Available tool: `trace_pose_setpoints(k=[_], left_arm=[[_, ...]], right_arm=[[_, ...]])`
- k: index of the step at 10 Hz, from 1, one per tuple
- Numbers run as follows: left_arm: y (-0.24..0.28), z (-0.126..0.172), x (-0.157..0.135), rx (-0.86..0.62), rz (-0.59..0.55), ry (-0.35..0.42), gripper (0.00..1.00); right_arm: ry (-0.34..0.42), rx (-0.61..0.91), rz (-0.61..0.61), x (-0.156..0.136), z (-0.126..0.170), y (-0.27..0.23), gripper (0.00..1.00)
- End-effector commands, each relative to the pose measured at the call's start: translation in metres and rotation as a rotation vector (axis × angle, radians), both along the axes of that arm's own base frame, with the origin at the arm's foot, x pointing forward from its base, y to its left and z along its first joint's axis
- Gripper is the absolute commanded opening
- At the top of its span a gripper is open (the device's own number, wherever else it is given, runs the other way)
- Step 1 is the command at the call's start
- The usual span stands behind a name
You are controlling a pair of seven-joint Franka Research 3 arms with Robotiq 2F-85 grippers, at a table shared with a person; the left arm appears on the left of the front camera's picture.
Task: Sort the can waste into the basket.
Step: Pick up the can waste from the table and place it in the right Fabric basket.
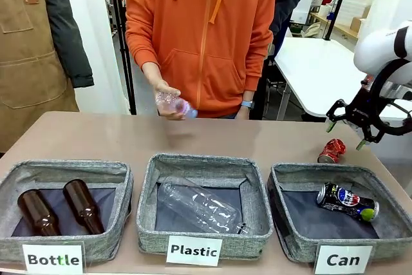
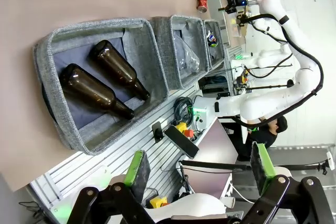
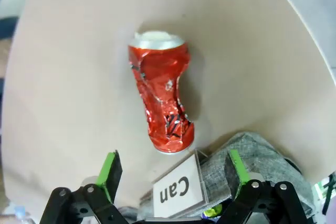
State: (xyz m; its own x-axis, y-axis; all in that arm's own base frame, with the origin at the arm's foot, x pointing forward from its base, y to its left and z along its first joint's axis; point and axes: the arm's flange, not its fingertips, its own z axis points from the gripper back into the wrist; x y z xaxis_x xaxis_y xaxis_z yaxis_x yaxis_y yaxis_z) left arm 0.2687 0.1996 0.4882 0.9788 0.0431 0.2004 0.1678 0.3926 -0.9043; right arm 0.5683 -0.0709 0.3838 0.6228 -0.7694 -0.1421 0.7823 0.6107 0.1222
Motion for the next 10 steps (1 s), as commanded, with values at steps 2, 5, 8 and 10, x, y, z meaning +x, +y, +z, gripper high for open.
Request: trace_pose_setpoints(k=[2,5,8,10], left_arm=[[0.001,0.001,-0.001,0.0,-0.011,-0.012,1.0],[0.001,0.001,-0.001,0.0,-0.011,-0.012,1.0],[0.001,0.001,-0.001,0.0,-0.011,-0.012,1.0],[0.001,0.001,-0.001,0.0,-0.011,-0.012,1.0]], right_arm=[[-0.021,-0.067,0.0,0.002,-0.003,0.01,1.0],[0.007,-0.131,0.095,0.012,-0.028,0.013,1.0],[-0.017,-0.191,0.131,0.016,-0.059,0.011,1.0],[0.002,-0.197,0.137,0.019,-0.074,0.011,1.0]])
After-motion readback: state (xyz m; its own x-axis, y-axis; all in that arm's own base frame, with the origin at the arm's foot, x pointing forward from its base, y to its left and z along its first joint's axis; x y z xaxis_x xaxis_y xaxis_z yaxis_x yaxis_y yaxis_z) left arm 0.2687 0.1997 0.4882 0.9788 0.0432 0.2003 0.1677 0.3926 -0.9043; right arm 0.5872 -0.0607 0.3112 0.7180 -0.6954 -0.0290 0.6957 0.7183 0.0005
